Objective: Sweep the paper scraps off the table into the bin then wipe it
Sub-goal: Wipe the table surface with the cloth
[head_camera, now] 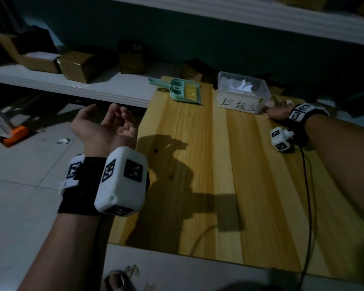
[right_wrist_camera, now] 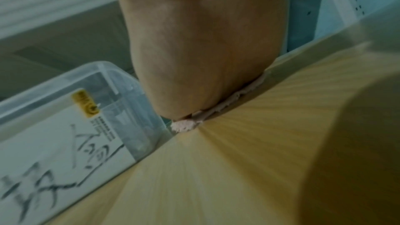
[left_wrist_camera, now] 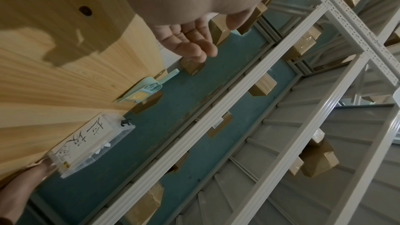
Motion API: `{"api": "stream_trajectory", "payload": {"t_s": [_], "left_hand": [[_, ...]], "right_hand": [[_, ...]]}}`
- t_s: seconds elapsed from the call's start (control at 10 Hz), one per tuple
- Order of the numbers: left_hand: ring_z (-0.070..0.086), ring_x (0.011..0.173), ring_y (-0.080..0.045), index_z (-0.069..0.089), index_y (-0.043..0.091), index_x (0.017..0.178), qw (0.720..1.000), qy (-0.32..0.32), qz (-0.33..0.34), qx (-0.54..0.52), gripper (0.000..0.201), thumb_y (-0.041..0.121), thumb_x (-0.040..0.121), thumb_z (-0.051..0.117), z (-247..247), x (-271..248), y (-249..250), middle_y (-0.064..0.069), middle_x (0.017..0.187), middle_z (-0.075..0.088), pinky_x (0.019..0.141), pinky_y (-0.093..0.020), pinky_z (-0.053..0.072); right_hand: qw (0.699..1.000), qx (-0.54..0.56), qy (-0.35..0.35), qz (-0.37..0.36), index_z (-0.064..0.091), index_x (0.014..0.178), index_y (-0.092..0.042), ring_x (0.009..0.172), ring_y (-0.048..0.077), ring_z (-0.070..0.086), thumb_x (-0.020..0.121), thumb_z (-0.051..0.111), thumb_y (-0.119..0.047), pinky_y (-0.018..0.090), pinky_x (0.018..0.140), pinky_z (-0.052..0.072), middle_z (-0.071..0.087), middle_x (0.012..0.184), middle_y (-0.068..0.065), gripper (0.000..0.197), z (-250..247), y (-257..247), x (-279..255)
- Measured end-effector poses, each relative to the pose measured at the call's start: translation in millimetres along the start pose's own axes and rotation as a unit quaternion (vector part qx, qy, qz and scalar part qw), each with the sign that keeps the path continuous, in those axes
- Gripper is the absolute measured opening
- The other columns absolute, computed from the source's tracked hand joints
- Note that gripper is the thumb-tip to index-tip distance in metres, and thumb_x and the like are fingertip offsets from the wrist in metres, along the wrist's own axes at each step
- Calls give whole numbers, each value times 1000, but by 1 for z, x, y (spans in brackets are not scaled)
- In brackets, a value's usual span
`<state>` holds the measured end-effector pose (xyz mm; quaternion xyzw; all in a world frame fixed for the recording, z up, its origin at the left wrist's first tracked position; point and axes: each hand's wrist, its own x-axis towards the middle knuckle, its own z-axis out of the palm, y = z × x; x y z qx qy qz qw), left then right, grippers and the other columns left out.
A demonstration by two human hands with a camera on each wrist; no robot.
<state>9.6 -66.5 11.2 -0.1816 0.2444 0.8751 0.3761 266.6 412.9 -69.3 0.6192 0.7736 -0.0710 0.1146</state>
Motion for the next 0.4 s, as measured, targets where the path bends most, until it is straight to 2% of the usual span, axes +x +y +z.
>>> {"api": "stream_trajectory", "payload": {"t_s": [0.1,0.2,0.3,0.4], "left_hand": [[57,56,-18,60,8,83,1000,1,-1,0,24,32,83,55,3,4,-3,-3,81,59,66,-20,41],[56,55,-18,60,8,84,1000,-6,-4,-2,24,32,83,55,5,5,-5,-2,81,58,66,-21,40],[56,56,-17,60,8,84,1000,-24,-11,-2,25,32,83,56,5,4,-11,-3,80,58,64,-21,40],[55,57,-17,60,8,83,1000,-27,-14,-1,25,33,83,55,7,3,-13,-3,81,57,69,-20,39]], "right_hand": [[1000,-3,14,-13,9,144,-56,150,31,7,66,29,-76,53,118,14,3,165,-1,82,-2,3,21],[1000,18,19,-16,13,147,-50,150,33,5,68,29,-72,55,119,11,4,165,2,83,-7,-5,6],[996,84,34,4,15,155,-24,150,33,2,97,23,-58,46,121,7,2,164,12,68,-11,-25,-44],[990,120,67,10,11,157,-16,150,35,7,92,37,-69,46,121,11,5,163,16,87,-9,-13,-30]]}}
